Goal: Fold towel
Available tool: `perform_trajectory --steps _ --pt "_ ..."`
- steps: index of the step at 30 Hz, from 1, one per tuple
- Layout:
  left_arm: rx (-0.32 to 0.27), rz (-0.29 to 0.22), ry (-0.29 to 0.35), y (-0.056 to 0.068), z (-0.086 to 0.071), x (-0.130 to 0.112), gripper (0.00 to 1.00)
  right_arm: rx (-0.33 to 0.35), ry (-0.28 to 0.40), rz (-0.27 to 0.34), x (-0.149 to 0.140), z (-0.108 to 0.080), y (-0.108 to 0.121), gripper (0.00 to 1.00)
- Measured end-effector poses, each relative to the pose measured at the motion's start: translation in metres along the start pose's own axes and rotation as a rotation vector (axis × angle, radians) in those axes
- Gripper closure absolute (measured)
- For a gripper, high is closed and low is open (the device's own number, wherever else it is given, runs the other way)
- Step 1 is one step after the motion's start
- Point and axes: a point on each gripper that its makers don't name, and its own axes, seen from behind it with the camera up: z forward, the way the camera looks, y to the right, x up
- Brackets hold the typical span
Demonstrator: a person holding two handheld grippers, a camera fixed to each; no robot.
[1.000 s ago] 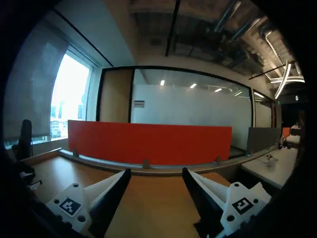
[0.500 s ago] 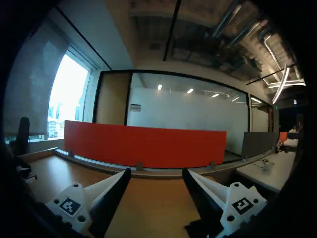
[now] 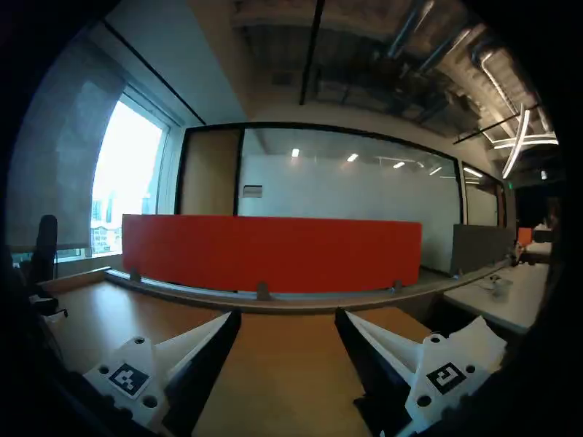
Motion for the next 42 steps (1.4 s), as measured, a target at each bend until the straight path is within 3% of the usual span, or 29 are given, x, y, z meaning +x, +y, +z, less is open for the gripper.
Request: perform_trajectory --steps 28,42 --pt "0.0 -0.001 -0.001 0.0 -0.001 0.001 0.05 -0.001 -0.018 0.059 -0.096 0.004 0.013 0.0" --pt "0.0 -0.001 0.0 0.001 -0.001 0.0 0.05 -0.004 -0.019 0.098 -0.115 0.005 0.011 0.0"
